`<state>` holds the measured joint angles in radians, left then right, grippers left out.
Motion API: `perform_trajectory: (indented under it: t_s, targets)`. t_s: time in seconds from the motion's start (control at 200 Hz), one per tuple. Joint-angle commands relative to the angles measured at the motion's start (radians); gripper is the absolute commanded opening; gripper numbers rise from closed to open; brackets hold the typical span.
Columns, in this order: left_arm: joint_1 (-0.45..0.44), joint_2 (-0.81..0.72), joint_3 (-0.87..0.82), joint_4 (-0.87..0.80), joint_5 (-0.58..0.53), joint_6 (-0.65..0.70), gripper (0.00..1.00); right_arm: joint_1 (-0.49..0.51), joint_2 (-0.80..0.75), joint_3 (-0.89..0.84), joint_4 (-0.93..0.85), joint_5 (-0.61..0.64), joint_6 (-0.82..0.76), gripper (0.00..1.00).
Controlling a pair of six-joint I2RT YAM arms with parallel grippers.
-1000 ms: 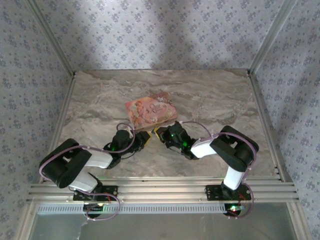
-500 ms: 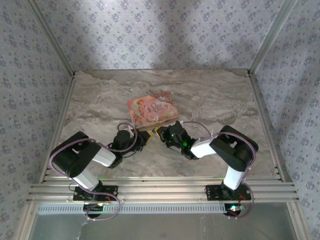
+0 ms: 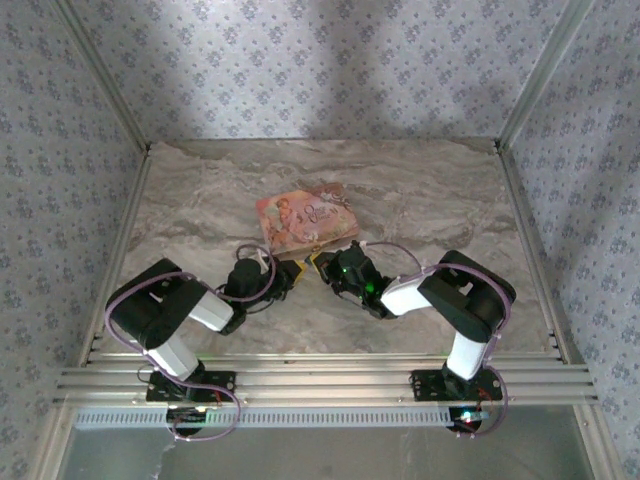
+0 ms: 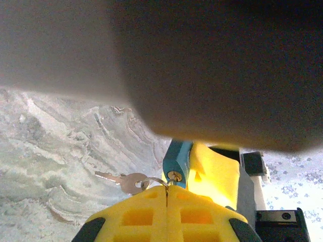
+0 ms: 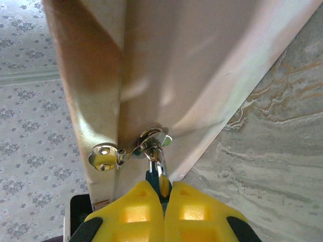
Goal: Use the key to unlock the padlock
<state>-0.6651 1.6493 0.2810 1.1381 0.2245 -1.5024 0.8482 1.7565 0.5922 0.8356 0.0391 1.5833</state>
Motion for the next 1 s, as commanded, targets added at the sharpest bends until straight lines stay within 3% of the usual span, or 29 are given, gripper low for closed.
perform_trajectory:
  t_s: [0.0,0.14,0.345,0.585,0.69,0.939,0.994]
  targets:
    - [-0.005,0.01,0.07,0.022,0.095,0.057,0.0,0.043,0.003,0.032,-0.102,-0.124,-0.058,0.0]
    - [-0.001,-0.018,0.102,-0.079,0.126,0.232,0.0,0.042,-0.001,0.047,-0.127,-0.157,-0.073,0.0]
    - [-0.031,-0.095,0.105,-0.231,0.117,0.672,0.0,0.032,-0.022,0.069,-0.18,-0.198,-0.104,0.0]
    - [-0.195,-0.151,0.13,-0.462,-0.095,1.161,0.0,0.029,-0.055,0.041,-0.184,-0.222,-0.101,0.0]
    - [-0.208,-0.158,0.115,-0.454,-0.136,1.2,0.0,0.029,-0.074,0.028,-0.196,-0.223,-0.11,0.0]
    - [-0.204,-0.199,0.103,-0.452,-0.162,1.135,0.0,0.025,-0.109,0.016,-0.214,-0.203,-0.147,0.0]
    - [-0.202,-0.214,0.101,-0.468,-0.168,1.124,0.12,0.024,-0.122,0.02,-0.243,-0.2,-0.167,0.0]
